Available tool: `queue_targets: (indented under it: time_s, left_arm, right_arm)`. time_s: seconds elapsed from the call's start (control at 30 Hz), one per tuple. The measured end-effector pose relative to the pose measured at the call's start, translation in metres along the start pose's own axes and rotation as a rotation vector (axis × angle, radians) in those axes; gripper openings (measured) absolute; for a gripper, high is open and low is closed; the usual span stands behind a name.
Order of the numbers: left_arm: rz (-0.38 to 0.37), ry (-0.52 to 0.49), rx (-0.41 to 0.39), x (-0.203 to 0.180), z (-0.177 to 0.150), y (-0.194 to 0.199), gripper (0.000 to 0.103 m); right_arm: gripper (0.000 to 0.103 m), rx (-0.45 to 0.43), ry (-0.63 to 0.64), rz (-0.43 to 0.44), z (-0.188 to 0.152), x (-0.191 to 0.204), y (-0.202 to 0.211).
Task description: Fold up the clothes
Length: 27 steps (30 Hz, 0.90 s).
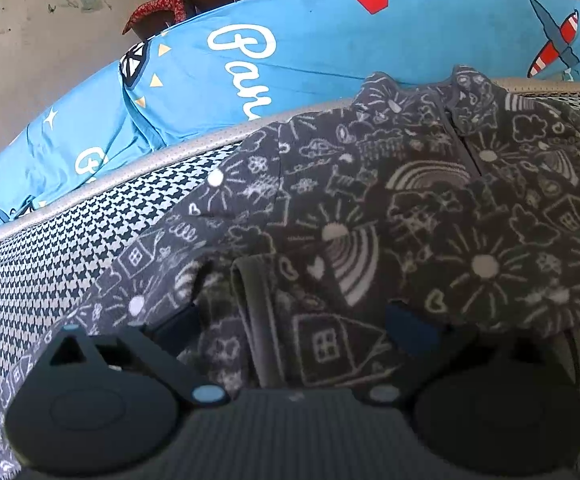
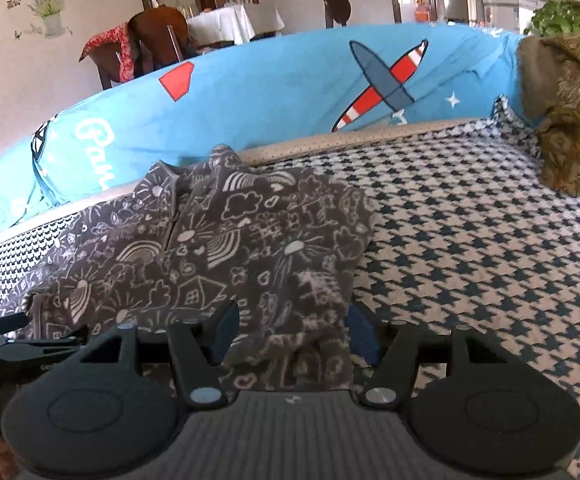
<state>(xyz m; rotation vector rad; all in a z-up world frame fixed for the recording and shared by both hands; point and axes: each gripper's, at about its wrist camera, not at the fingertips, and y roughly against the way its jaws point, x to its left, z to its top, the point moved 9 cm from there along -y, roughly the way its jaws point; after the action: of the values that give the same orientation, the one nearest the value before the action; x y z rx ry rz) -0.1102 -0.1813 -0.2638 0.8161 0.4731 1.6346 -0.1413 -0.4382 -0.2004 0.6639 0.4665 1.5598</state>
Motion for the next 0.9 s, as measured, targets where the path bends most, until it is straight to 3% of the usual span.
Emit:
queue_targets:
  time_s: [0.1,0.23,0.4,0.47,0.57,0.7,0.9]
  left_arm:
    - [0.0,0.001,0.001,0.0,0.0,0.0,0.103]
    - [0.0,0.003,0.002,0.0,-0.001,0.0,0.103]
    - [-0.001,0.003,-0.001,0.0,-0.001,0.0,0.103]
    - [0.001,0.003,-0.004,0.0,0.0,0.001,0.103]
    - [0.004,0.001,-0.006,0.0,0.0,0.002,0.103]
    - [0.002,0.004,-0.006,0.002,0.0,0.004,0.103]
    - [0.004,0.01,-0.018,0.01,-0.002,0.016,0.103]
  right_arm:
    - [0.05,-0.011,0.003,0.018,0.001,0.004,0.0]
    - [0.045,0.01,0.028,0.035,-0.005,0.014,-0.006]
    - [0.044,0.049,0.058,0.041,-0.013,0.025,-0.016]
    - [0.043,0.109,0.047,0.012,-0.021,0.02,-0.028]
    - [0.045,0.101,0.052,-0.002,-0.023,0.021,-0.03]
    - [0.057,0.101,0.102,-0.016,-0.025,0.029,-0.032]
    - [0.058,0.042,0.182,-0.001,-0.02,0.047,-0.022]
